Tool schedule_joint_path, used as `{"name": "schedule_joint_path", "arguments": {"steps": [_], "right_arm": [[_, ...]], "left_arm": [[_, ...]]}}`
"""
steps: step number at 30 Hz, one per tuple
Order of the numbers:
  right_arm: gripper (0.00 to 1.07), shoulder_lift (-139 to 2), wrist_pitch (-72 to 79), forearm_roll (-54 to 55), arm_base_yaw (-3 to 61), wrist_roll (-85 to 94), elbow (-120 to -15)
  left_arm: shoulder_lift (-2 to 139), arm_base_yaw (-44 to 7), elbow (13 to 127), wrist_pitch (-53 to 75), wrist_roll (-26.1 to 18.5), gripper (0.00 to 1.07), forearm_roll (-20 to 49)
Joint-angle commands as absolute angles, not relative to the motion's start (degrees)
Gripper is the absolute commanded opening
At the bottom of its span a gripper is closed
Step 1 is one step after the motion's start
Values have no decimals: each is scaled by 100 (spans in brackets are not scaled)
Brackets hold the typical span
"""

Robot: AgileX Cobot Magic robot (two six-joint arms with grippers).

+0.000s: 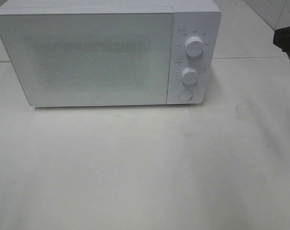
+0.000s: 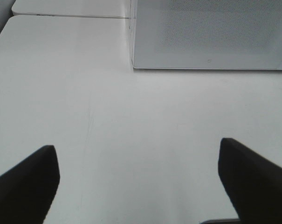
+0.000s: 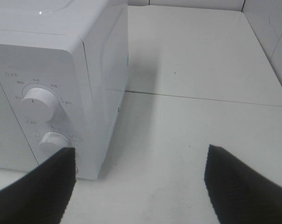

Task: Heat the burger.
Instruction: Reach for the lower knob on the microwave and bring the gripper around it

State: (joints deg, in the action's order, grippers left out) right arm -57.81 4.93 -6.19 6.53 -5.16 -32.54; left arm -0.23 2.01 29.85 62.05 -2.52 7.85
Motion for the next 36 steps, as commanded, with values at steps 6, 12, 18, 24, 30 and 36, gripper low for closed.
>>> {"name": "schedule_joint_path", "arguments": {"steps": [6,12,18,24,30,36], "right_arm": [[75,-6698,1925,-630,682,-837,-3168],[75,-7168,3197,-86,1071,-264,-2704],[75,-7569,4062,905,1541,504,-2435],[75,-8130,5139,2309,2395,1381,-2292],[75,-8709,6119,3352,3266,1702,-2292],[75,-9270,7093,4309,4114,1862,-2292]], "left_arm": [[-166,201,2962,6136,-241,85,825],[-166,201,2962,6136,-241,85,825],[-166,201,2962,6136,-241,85,825],[-155,201,2962,6136,-241,85,825],[-132,201,2962,6136,-241,85,825],[-132,201,2962,6136,-241,85,825]]}}
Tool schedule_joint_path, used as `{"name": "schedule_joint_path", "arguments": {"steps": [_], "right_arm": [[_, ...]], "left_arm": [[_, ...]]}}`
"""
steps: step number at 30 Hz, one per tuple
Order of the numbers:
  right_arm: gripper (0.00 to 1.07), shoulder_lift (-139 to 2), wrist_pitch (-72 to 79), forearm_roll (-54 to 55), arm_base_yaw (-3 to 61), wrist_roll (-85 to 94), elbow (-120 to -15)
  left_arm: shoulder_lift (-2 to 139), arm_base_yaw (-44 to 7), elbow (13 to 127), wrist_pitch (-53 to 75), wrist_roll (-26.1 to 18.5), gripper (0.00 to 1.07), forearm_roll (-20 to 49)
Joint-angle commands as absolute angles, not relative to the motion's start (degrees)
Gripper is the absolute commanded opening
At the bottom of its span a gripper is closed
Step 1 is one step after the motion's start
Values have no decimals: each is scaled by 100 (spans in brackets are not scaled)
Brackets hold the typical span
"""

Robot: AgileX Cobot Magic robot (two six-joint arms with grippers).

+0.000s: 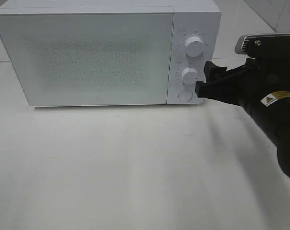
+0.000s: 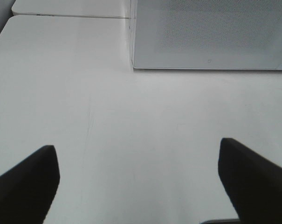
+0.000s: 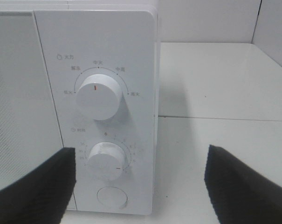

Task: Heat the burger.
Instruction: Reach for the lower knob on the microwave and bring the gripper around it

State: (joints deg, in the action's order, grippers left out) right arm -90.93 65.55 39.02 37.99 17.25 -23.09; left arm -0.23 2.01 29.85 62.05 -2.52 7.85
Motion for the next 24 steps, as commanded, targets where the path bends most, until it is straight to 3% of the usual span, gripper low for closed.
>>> {"name": "schedule_joint_path", "arguments": {"steps": [1,12,24], "right_arm": [[75,-9362,7231,4418,4223,1862,-2292],[75,-10067,8027,4819,4973,1851,-2343],[75,-10262,8027,5071,4968,1845,-2710]], "left_arm": [[-132,201,2962,6136,-241,85,825],[-132,201,2962,6136,-241,85,825],[-132,201,2962,6136,-258,85,825]]}}
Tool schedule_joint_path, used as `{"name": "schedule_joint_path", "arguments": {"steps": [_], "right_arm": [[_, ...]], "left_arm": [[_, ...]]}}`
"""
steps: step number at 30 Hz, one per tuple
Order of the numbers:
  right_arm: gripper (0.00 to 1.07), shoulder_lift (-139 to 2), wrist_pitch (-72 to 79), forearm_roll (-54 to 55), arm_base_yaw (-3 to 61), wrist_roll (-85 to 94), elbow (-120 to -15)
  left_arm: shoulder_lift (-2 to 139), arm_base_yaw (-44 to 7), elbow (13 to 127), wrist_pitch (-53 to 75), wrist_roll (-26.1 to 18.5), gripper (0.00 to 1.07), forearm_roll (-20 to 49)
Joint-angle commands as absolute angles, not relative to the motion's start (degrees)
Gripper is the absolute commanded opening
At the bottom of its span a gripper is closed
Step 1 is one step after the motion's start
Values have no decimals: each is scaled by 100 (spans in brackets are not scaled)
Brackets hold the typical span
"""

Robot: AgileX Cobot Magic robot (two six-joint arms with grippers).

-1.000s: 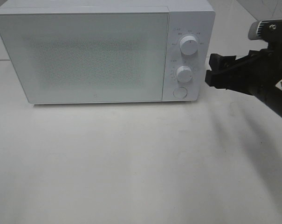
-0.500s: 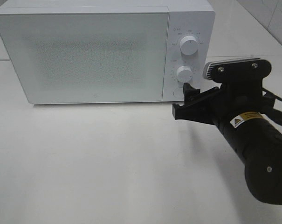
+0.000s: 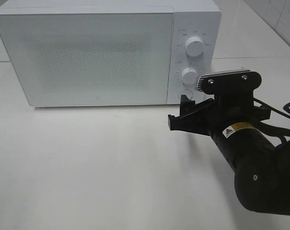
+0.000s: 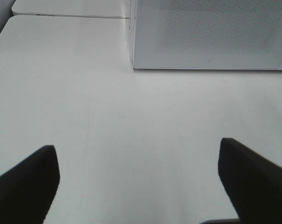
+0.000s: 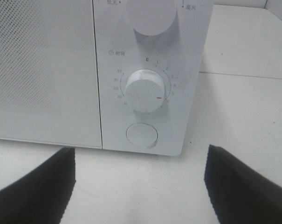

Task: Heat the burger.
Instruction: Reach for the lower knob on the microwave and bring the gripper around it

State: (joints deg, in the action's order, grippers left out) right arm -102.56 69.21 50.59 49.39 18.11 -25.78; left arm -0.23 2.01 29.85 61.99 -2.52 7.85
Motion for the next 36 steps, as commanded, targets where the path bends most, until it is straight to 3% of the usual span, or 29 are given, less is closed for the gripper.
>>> {"name": "schedule_joint_path", "arguments": {"steps": [1,36], "right_arm": [[75,-10262,8027,5071,4927,1845,-2756],[75,-11860,7993,4595,3919,1816,-4647]], "left_arm": [[-132,201,2962,6136,-258,85,825],[-132,201,2962,6136,-258,85,825]]}}
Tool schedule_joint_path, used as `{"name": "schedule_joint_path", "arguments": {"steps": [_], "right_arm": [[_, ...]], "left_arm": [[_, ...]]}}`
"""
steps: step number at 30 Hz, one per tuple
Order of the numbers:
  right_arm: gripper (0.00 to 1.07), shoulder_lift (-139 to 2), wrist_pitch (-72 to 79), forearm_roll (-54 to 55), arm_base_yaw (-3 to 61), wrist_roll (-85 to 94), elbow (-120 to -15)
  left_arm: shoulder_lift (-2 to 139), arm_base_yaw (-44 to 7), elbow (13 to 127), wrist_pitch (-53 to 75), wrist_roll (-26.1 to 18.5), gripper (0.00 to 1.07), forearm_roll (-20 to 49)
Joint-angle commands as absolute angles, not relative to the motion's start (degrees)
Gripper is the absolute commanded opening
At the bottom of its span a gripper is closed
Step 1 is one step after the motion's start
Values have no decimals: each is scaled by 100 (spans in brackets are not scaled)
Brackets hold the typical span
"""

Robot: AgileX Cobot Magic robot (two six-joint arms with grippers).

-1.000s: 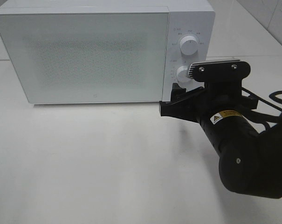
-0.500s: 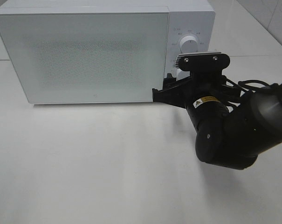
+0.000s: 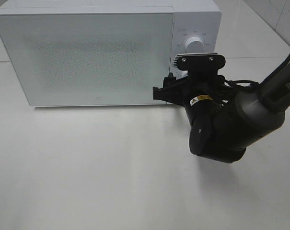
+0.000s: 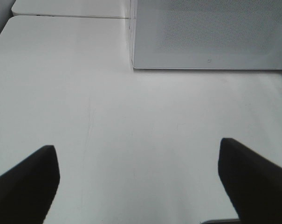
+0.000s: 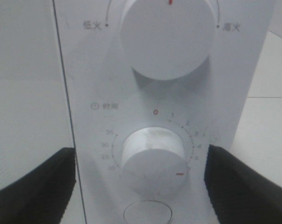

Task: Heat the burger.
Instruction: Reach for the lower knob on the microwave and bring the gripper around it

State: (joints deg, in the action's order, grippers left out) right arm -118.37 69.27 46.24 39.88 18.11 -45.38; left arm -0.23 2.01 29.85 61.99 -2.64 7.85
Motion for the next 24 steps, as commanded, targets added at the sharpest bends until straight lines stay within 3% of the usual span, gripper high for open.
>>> {"name": "schedule_joint_path", "arguments": {"steps": [1,10,16,20,21,24], "right_arm": [[75,-11866,7981,4595,3885,1816,-4652],[73,-11866,7998,4566,3873,1782,-4652],[65,-11889,7976,4555,3873,1650,-4652],[51,-11929,7907,4538,3873,1650,-4675],[39,-11929,7941,4498,3873,1656,-4675],[34,-11929,7964,4486,3873,1673,-4675]], "left_arm": [[-132,201,2962,6136,-258,85,825],[-132,201,2962,6136,-258,85,825],[-132,201,2962,6136,-258,85,825],[-132,201,2962,6136,-258,85,825],[-132,201,2962,6136,-258,85,825],[-132,201,2962,6136,-258,85,825]]}}
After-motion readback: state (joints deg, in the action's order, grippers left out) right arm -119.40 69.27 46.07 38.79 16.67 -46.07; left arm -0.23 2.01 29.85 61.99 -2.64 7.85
